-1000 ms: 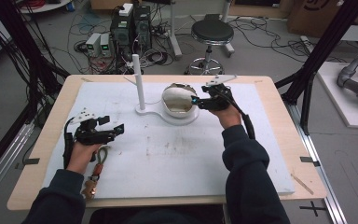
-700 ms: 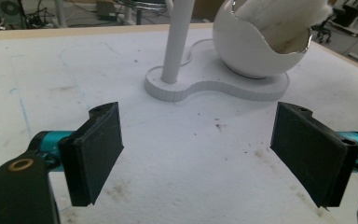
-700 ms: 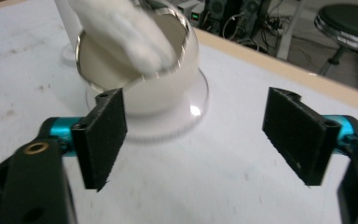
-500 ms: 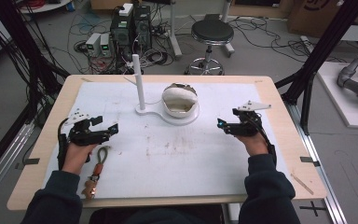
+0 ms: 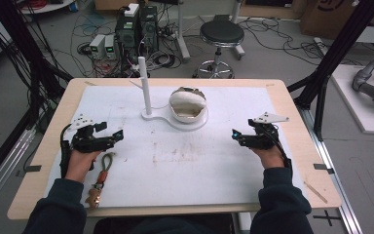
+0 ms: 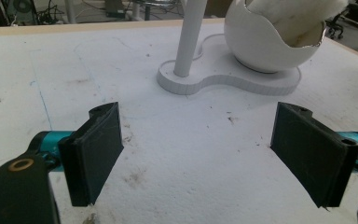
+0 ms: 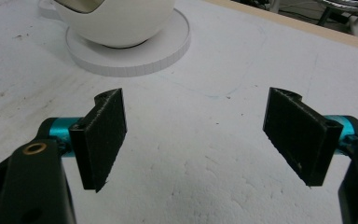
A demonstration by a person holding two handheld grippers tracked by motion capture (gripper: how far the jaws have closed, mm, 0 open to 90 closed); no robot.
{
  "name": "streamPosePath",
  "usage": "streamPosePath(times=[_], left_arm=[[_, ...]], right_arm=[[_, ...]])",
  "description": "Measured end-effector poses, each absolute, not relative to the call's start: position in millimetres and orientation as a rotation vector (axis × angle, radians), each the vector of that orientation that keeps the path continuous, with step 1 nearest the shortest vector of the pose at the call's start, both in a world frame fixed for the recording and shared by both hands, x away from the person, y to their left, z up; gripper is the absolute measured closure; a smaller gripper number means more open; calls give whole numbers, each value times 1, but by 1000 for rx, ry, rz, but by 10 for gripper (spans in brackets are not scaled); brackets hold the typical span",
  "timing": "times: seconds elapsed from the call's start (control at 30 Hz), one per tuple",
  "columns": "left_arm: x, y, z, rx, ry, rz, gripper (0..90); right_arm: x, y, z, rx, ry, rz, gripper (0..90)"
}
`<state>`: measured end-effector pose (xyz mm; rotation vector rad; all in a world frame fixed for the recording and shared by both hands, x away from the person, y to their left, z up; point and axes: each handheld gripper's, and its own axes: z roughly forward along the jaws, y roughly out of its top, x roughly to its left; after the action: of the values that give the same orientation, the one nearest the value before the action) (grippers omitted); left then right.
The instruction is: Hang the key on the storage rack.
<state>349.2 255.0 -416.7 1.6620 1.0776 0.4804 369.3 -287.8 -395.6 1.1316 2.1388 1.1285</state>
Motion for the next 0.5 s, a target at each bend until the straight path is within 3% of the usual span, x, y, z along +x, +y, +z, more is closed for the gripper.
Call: streamPosePath(times=[0.5], left_arm=[[348, 260, -415, 1661, 1099, 477, 167]], right_arm=[[366, -291, -400, 1149, 2147, 1103, 216]])
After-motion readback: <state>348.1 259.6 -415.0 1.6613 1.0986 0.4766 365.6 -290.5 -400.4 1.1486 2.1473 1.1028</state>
